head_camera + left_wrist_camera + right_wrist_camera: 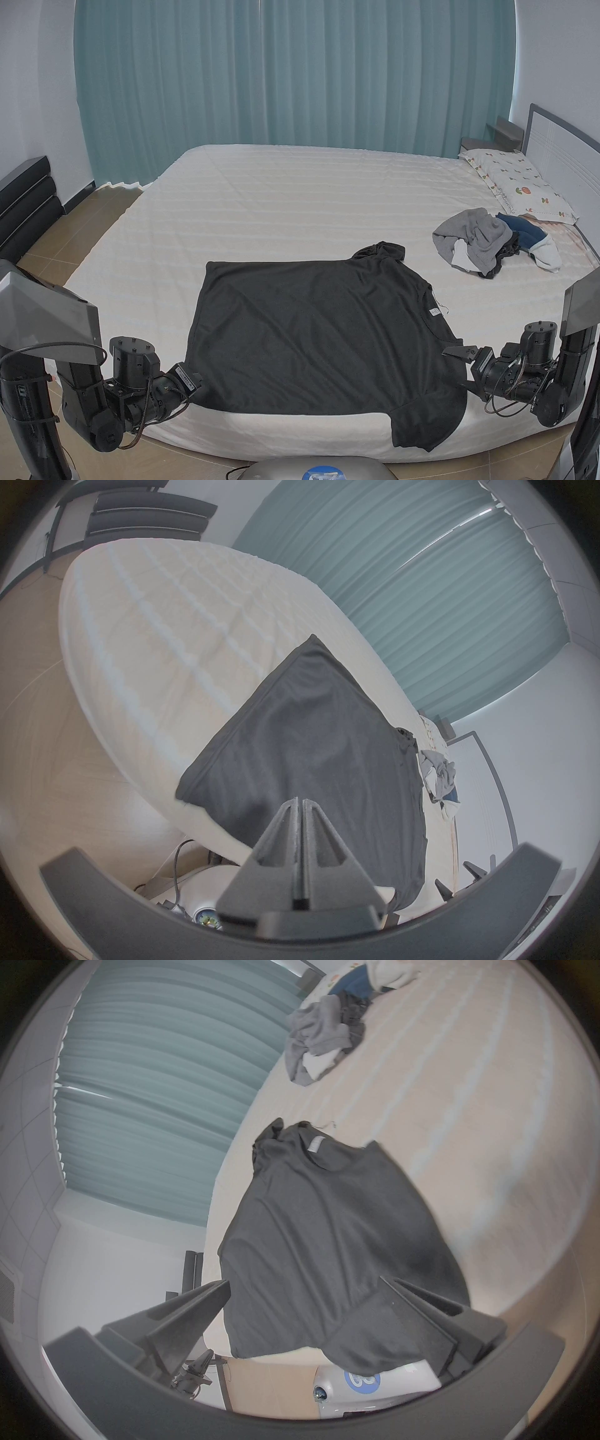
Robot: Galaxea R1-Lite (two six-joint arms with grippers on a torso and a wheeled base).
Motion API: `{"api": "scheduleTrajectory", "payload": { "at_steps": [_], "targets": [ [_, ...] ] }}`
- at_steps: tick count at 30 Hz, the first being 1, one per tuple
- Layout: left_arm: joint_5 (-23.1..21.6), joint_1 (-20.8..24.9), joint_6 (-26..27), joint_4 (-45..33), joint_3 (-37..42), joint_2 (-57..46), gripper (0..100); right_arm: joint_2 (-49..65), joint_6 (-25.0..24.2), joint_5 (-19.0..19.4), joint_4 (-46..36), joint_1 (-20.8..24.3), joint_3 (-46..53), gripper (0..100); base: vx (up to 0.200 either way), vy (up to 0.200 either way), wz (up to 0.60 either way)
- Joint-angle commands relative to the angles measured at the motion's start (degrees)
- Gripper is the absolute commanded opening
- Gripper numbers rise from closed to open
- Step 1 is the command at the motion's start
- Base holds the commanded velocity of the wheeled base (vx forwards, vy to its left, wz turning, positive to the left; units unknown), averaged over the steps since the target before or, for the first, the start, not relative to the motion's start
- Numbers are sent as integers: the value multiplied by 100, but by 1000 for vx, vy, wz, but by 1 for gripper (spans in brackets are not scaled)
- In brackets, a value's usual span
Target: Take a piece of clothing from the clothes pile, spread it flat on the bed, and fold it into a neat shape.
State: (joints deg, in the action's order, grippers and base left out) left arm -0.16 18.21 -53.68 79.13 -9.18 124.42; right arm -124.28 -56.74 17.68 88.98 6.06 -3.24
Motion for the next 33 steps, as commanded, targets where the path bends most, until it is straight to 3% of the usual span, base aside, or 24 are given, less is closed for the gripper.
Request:
{"api": "scheduleTrajectory", "payload": {
  "at_steps": [1,4,5,8,16,17,23,27,33],
  "targets": [
    [-2,-239,24,15,-31,56,0,-202,13,17,67,-26,105,100,0,0,0],
    [-257,-644,50,50,-102,30,0,-333,22,17,67,-17,96,100,0,0,0],
    [-898,-995,41,59,-163,-5,0,-351,22,17,67,-17,96,100,0,0,0],
    [-1557,-1435,77,-3,-339,-32,0,-351,22,17,67,-8,113,100,0,0,0],
    [-1610,-1628,1281,-715,-1042,215,0,-351,22,25,67,1,113,100,0,0,0],
    [-1610,-1628,1289,-803,-1104,215,100,-351,22,25,67,1,113,100,0,0,0],
    [-1619,-1637,1632,-1567,-1455,417,100,-439,31,17,67,45,140,100,0,0,0],
    [-1610,-1610,2617,-2165,-1429,425,100,-430,31,17,67,97,131,100,0,0,0],
    [-1601,-1505,2775,-2209,-1446,425,100,-439,31,17,67,97,122,100,0,0,0]
  ]
}}
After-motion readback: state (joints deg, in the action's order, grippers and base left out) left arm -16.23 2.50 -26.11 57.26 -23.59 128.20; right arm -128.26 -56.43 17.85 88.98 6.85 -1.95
